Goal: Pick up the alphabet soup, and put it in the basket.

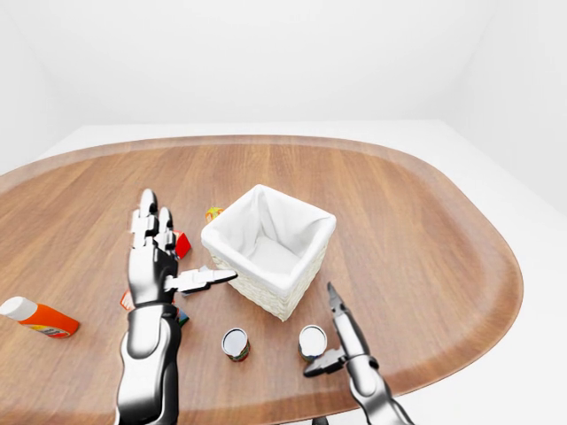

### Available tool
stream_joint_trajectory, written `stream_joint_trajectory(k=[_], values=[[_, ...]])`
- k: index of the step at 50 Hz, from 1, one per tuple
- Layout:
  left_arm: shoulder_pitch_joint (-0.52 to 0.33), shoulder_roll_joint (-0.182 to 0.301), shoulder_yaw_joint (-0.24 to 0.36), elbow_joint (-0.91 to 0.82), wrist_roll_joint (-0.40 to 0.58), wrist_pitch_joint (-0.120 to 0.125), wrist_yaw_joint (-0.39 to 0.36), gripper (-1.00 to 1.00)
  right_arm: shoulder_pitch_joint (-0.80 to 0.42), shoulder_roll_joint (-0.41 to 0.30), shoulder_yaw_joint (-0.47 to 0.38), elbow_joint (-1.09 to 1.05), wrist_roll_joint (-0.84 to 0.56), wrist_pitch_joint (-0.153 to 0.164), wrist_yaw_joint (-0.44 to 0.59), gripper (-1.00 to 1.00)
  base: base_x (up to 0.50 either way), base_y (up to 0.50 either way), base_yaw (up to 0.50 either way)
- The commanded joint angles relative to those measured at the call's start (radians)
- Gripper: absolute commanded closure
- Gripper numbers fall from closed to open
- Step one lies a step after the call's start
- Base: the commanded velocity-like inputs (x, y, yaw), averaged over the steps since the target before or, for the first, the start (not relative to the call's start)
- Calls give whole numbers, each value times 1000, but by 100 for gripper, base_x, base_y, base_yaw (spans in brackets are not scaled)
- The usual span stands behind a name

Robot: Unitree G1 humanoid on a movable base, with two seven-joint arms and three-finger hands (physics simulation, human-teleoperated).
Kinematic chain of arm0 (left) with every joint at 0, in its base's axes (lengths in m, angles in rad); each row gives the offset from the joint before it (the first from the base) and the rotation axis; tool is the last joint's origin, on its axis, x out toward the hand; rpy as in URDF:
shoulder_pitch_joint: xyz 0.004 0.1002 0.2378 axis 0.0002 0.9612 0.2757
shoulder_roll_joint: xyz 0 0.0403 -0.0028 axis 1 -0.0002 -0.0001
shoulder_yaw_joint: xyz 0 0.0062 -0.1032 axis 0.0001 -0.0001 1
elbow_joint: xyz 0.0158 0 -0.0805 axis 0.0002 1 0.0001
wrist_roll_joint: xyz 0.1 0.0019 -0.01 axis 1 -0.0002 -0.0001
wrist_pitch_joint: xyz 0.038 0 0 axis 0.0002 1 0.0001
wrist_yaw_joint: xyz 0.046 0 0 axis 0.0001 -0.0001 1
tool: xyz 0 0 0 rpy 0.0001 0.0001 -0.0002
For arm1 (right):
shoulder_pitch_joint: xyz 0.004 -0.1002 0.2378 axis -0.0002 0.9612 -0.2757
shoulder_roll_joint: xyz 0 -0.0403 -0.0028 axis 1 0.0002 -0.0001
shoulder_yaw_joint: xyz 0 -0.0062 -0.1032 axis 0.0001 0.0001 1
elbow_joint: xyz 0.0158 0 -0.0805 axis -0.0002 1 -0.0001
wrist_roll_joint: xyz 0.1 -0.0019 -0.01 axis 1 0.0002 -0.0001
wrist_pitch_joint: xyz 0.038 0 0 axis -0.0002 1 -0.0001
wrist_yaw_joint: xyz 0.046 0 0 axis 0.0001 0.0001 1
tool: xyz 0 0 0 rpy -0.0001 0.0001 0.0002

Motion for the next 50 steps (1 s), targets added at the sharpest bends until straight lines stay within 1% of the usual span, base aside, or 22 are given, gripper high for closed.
stream_joint_trajectory(k=[1,42,43,44,45,50], values=[[1,0,-1,3,2,0,0,-100,-9,4,9,36,-17,0,-6,-100,0,0,0],[1,-2,-6,1,6,0,1,-100,-36,11,14,114,-38,0,18,-100,0,0,0],[0,-2,-6,3,6,0,1,-100,-35,12,14,111,-39,0,18,-73,0,0,0],[0,-2,-5,4,5,0,1,-100,-33,12,14,109,-41,0,17,67,0,0,0],[0,-2,-5,4,6,0,1,-100,-32,12,14,107,-41,0,17,100,0,0,0],[0,-1,-4,5,5,0,1,-100,-32,12,13,110,-41,0,16,100,0,0,0]])
